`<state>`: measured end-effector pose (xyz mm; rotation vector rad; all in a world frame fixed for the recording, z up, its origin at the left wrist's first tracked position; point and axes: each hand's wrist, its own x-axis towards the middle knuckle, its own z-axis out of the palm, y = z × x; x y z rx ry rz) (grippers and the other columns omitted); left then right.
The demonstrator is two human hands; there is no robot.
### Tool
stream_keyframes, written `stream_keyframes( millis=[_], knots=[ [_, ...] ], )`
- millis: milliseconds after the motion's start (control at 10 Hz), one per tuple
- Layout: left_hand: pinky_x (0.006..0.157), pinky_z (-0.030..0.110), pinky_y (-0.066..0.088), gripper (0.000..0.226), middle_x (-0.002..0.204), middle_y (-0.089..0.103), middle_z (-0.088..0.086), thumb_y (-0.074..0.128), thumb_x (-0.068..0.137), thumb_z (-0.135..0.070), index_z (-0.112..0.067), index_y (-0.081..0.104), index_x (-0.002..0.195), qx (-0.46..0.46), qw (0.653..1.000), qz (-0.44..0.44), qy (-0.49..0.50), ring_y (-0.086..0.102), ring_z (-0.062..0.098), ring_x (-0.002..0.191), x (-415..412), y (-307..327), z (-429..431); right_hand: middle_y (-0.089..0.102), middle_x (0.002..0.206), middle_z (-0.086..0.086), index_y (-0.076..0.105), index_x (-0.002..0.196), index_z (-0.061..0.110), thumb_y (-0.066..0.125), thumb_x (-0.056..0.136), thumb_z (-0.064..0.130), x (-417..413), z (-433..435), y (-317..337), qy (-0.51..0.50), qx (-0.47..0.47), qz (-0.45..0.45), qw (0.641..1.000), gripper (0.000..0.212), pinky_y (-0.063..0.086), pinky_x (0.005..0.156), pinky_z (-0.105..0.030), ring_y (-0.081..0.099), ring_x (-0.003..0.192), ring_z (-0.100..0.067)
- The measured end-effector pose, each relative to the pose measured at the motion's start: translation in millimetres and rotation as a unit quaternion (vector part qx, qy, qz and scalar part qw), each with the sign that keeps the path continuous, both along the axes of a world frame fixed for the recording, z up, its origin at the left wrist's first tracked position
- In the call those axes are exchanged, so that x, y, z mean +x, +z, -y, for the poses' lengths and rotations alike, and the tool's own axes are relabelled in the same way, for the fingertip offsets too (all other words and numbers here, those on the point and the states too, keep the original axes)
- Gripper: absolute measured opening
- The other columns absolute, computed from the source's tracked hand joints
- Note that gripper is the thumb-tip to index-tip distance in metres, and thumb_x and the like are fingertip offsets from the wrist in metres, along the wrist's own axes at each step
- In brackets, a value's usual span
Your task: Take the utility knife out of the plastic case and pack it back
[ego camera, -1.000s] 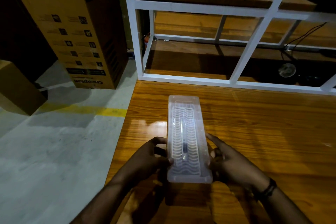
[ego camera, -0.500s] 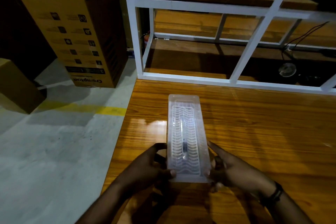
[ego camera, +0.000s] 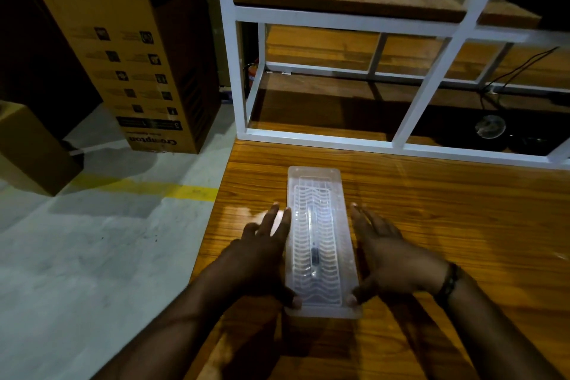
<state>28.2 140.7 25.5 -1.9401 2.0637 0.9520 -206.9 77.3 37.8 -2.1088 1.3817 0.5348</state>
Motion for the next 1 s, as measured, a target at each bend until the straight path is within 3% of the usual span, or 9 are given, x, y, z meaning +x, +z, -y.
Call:
stream_keyframes(
  millis=[100, 200, 500, 700, 900, 1000],
  knots=[
    [0.127, 0.063, 0.009, 0.157, 0.167, -0.037, 0.001, 0.092, 0.061, -0.058, -0.026, -0.025, 0.160, 0.002, 0.997, 0.050, -0.062, -0.022, 0.042, 0.157, -6, 5, 14, -0.041, 0.160, 0.005, -0.033, 0.152, 0.031, 0.087, 0.053, 0.068, 12, 17, 4, 0.069, -0.028, -0.059, 0.996, 0.160, -0.005, 0.126, -0.055, -0.034, 0.149, -0.030],
    [0.127, 0.063, -0.006, 0.156, 0.167, -0.035, 0.009, 0.091, 0.062, -0.057, -0.016, -0.023, 0.160, 0.030, 0.987, 0.128, -0.097, -0.031, 0.044, 0.152, -17, 8, 32, -0.038, 0.162, 0.001, -0.029, 0.154, 0.028, 0.083, 0.054, 0.073, 30, 37, 8, 0.114, -0.015, -0.108, 0.988, 0.157, -0.010, 0.124, -0.059, -0.035, 0.148, -0.030],
    [0.126, 0.061, -0.012, 0.154, 0.168, -0.033, 0.013, 0.090, 0.066, -0.056, -0.010, -0.022, 0.161, 0.034, 0.974, 0.200, -0.101, -0.031, 0.042, 0.153, -28, 9, 41, -0.034, 0.165, -0.001, -0.025, 0.156, 0.025, 0.082, 0.058, 0.072, 40, 45, 14, 0.122, -0.026, -0.152, 0.980, 0.153, -0.007, 0.124, -0.059, -0.026, 0.153, -0.032],
    [0.127, 0.060, -0.010, 0.151, 0.171, -0.026, 0.003, 0.090, 0.064, -0.058, -0.019, -0.017, 0.163, -0.002, 0.984, 0.152, -0.092, -0.028, 0.039, 0.155, -16, 8, 36, -0.030, 0.166, 0.003, -0.019, 0.158, 0.028, 0.071, 0.066, 0.078, 36, 45, 11, 0.100, -0.036, -0.111, 0.988, 0.138, -0.005, 0.125, -0.057, -0.024, 0.154, -0.029],
    [0.127, 0.061, -0.006, 0.125, 0.176, -0.003, -0.001, 0.083, 0.076, -0.054, -0.025, 0.002, 0.166, -0.029, 0.988, 0.130, -0.083, -0.017, 0.039, 0.159, -9, 19, 41, -0.015, 0.170, 0.002, -0.006, 0.161, 0.028, 0.059, 0.080, 0.076, 36, 40, 4, 0.065, -0.081, -0.070, 0.992, 0.115, -0.003, 0.126, -0.052, -0.018, 0.156, -0.027],
    [0.130, 0.057, 0.002, 0.109, 0.174, 0.014, 0.001, 0.072, 0.084, -0.062, -0.029, 0.008, 0.165, -0.059, 0.995, 0.066, -0.054, -0.007, 0.032, 0.161, -12, 38, 51, 0.002, 0.172, 0.003, 0.010, 0.161, 0.030, 0.053, 0.087, 0.071, 39, 43, 12, 0.033, -0.136, -0.010, 0.990, 0.094, 0.001, 0.125, -0.050, -0.011, 0.158, -0.024]
  ],
)
